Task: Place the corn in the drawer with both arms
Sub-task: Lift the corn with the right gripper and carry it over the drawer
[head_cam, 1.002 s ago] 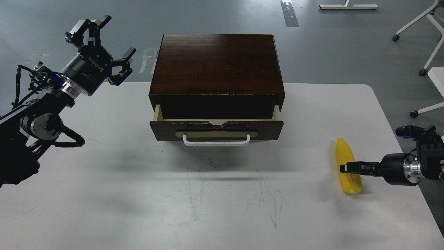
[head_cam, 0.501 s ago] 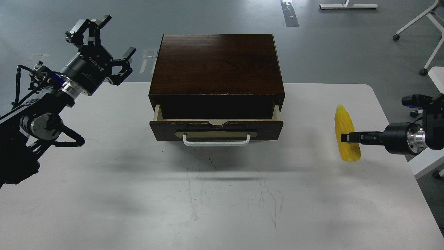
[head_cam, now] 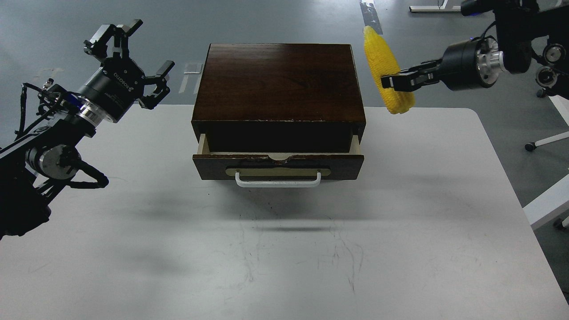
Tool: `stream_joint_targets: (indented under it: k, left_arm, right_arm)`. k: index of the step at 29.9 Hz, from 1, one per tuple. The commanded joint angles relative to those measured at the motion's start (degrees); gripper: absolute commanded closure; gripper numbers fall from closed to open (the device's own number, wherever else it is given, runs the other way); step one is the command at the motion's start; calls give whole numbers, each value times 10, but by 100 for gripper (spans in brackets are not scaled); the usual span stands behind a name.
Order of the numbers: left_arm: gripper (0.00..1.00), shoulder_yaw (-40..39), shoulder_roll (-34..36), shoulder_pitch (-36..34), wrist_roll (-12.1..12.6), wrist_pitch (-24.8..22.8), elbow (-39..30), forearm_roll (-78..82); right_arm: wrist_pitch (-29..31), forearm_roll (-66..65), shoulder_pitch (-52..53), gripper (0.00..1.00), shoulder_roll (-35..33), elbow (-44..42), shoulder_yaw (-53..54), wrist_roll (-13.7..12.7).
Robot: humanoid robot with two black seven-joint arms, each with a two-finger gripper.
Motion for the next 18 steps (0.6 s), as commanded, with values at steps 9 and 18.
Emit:
stream_joint_targets:
  k: [9,18]
  left_arm:
    - [2,0,1,-4,0,0,0,0]
    - [2,-1,-1,-7,0,0,0,0]
  right_arm:
    - [0,-174,88,70,99,121,-21,57]
    - [-50,-313,88,73,127,128,-73,57]
